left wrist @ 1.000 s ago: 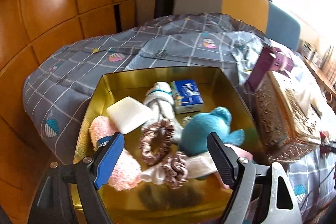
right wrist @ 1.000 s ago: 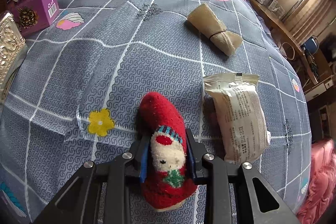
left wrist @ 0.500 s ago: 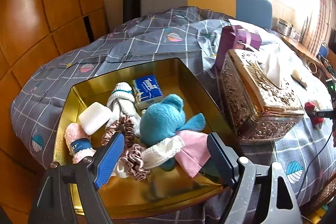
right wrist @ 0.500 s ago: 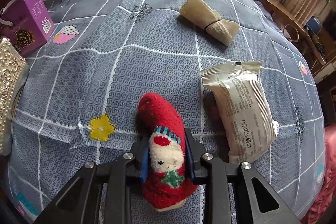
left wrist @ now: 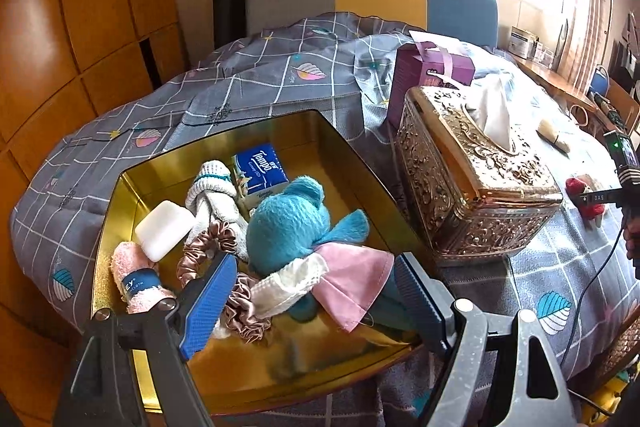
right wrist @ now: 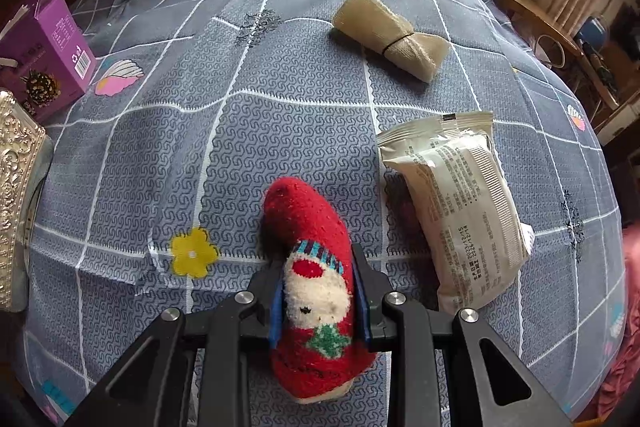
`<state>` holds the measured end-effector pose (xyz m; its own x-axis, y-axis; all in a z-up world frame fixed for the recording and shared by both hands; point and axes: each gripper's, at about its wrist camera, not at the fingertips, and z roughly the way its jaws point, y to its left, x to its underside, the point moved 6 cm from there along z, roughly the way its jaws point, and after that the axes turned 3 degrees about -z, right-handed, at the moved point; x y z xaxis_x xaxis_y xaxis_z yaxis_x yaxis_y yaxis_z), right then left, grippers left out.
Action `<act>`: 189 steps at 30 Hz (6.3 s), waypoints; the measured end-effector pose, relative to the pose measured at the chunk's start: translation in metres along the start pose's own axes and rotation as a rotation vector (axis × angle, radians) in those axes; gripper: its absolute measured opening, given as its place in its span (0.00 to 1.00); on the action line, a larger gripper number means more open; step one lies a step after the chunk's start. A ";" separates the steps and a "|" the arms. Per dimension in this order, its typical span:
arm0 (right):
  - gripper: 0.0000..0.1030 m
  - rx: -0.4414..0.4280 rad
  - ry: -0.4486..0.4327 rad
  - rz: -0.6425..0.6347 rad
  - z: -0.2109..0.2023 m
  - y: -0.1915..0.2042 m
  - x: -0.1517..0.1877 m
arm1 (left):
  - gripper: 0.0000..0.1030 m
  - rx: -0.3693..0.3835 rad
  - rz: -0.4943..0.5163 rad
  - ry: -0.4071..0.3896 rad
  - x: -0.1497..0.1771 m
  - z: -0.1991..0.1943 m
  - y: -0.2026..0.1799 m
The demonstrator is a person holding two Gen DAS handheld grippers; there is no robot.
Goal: Organize soft objects
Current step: 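Lift the red Santa sock with the right tool off the bed, then carry the red sock over the gold tray and open the right tool, then move both tools back over the beige roll and white packet, then grasp the beige mesh roll with the left tool while the right tool grasps the white packet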
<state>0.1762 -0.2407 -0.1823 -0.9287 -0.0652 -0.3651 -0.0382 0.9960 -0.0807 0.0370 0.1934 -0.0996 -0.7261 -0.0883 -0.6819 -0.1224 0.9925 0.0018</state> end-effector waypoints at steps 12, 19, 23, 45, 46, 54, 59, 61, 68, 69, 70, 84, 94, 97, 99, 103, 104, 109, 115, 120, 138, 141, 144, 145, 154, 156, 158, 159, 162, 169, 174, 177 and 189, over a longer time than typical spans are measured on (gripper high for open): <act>0.23 0.024 0.051 0.034 0.002 0.006 -0.018 | 0.80 0.000 -0.035 -0.009 0.003 -0.006 0.023; 0.21 -0.010 0.030 0.017 -0.004 0.026 -0.055 | 0.80 0.004 -0.061 -0.001 0.006 -0.005 0.034; 0.20 -0.065 -0.028 0.020 -0.023 0.040 -0.095 | 0.80 0.012 -0.068 -0.008 0.004 -0.007 0.037; 0.20 -0.301 -0.315 -0.231 -0.133 0.231 -0.214 | 0.80 -0.030 -0.107 -0.005 0.011 -0.011 0.059; 0.21 -0.323 -0.322 -0.266 -0.138 0.244 -0.210 | 0.80 -0.032 -0.110 -0.006 0.011 -0.011 0.060; 0.21 -0.475 -0.289 -0.486 -0.163 0.316 -0.148 | 0.80 -0.041 -0.120 -0.012 0.011 -0.015 0.062; 0.21 -0.541 -0.269 -0.582 -0.173 0.345 -0.105 | 0.80 -0.049 -0.127 -0.015 0.012 -0.017 0.064; 0.21 -0.561 -0.260 -0.614 -0.173 0.356 -0.088 | 0.80 -0.051 -0.128 -0.018 0.012 -0.019 0.064; 0.21 -0.623 -0.201 -0.693 -0.164 0.386 -0.034 | 0.80 -0.063 -0.129 -0.023 0.012 -0.022 0.067; 0.21 -0.629 -0.191 -0.703 -0.161 0.390 -0.026 | 0.80 -0.065 -0.132 -0.023 0.012 -0.022 0.068; 0.21 -0.631 -0.185 -0.715 -0.159 0.393 -0.019 | 0.80 -0.066 -0.134 -0.022 0.012 -0.022 0.068; 0.21 -0.494 -0.184 -0.785 -0.106 0.445 0.015 | 0.80 -0.109 -0.178 -0.010 0.017 -0.016 0.086; 0.35 -0.533 -0.147 -0.684 -0.104 0.441 0.006 | 0.80 -0.133 -0.231 -0.007 0.021 -0.013 0.100; 0.56 -0.583 -0.155 -0.628 -0.114 0.429 0.005 | 0.80 -0.140 -0.243 -0.007 0.021 -0.013 0.104; 0.57 -0.599 -0.170 -0.602 -0.122 0.422 0.005 | 0.80 -0.143 -0.245 -0.009 0.021 -0.013 0.105; 0.65 -0.603 -0.237 -0.587 -0.145 0.406 0.005 | 0.80 -0.148 -0.246 -0.021 0.019 -0.016 0.105; 0.68 -0.597 -0.262 -0.584 -0.151 0.401 0.004 | 0.80 -0.148 -0.243 -0.024 0.018 -0.017 0.104; 0.71 -0.563 -0.375 -0.561 -0.175 0.374 -0.002 | 0.80 -0.145 -0.226 -0.039 0.013 -0.023 0.098; 0.76 -0.504 -0.457 -0.522 -0.189 0.328 -0.008 | 0.80 -0.133 -0.187 -0.060 0.005 -0.031 0.084; 0.77 -0.460 -0.493 -0.456 -0.190 0.282 -0.013 | 0.80 -0.121 -0.146 -0.070 -0.001 -0.037 0.068; 0.83 -0.257 -0.410 -0.149 -0.138 0.097 -0.019 | 0.80 -0.024 0.016 -0.121 -0.028 -0.059 -0.001; 0.83 -0.245 -0.381 -0.065 -0.129 0.061 -0.019 | 0.80 0.024 0.060 -0.134 -0.034 -0.064 -0.023; 0.85 -0.219 -0.359 0.028 -0.123 0.022 -0.018 | 0.80 0.085 0.117 -0.153 -0.041 -0.068 -0.047; 0.85 -0.211 -0.354 0.060 -0.122 0.006 -0.019 | 0.80 0.101 0.133 -0.158 -0.043 -0.069 -0.054; 0.96 -0.125 -0.247 0.279 -0.106 -0.125 -0.019 | 0.80 0.212 0.247 -0.134 -0.048 -0.062 -0.114; 0.96 -0.100 -0.215 0.275 -0.096 -0.138 -0.020 | 0.80 0.231 0.265 -0.129 -0.049 -0.061 -0.124; 0.96 -0.084 -0.170 0.239 -0.082 -0.140 -0.023 | 0.80 0.252 0.284 -0.124 -0.050 -0.062 -0.137; 0.96 -0.074 -0.150 0.211 -0.075 -0.137 -0.024 | 0.80 0.260 0.293 -0.124 -0.050 -0.062 -0.142; 0.96 -0.017 -0.090 0.098 -0.051 -0.122 -0.029 | 0.80 0.280 0.326 -0.124 -0.052 -0.063 -0.157; 0.95 0.143 -0.005 -0.128 -0.002 -0.096 -0.038 | 0.80 0.328 0.402 -0.109 -0.054 -0.062 -0.196; 0.45 0.113 0.044 -0.124 0.016 -0.100 -0.030 | 0.80 0.355 0.439 -0.116 -0.063 -0.061 -0.223; 0.41 0.080 -0.011 -0.025 0.007 -0.113 -0.027 | 0.80 0.373 0.434 -0.087 -0.070 -0.052 -0.240; 0.42 0.011 -0.135 0.363 -0.025 -0.169 -0.025 | 0.77 0.509 0.309 0.160 -0.097 0.010 -0.341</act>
<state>0.1964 -0.4055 -0.1365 -0.8240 0.2836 -0.4905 0.2890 0.9550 0.0666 0.1560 -0.1356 -0.0414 -0.7737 0.2370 -0.5875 0.4196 0.8865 -0.1949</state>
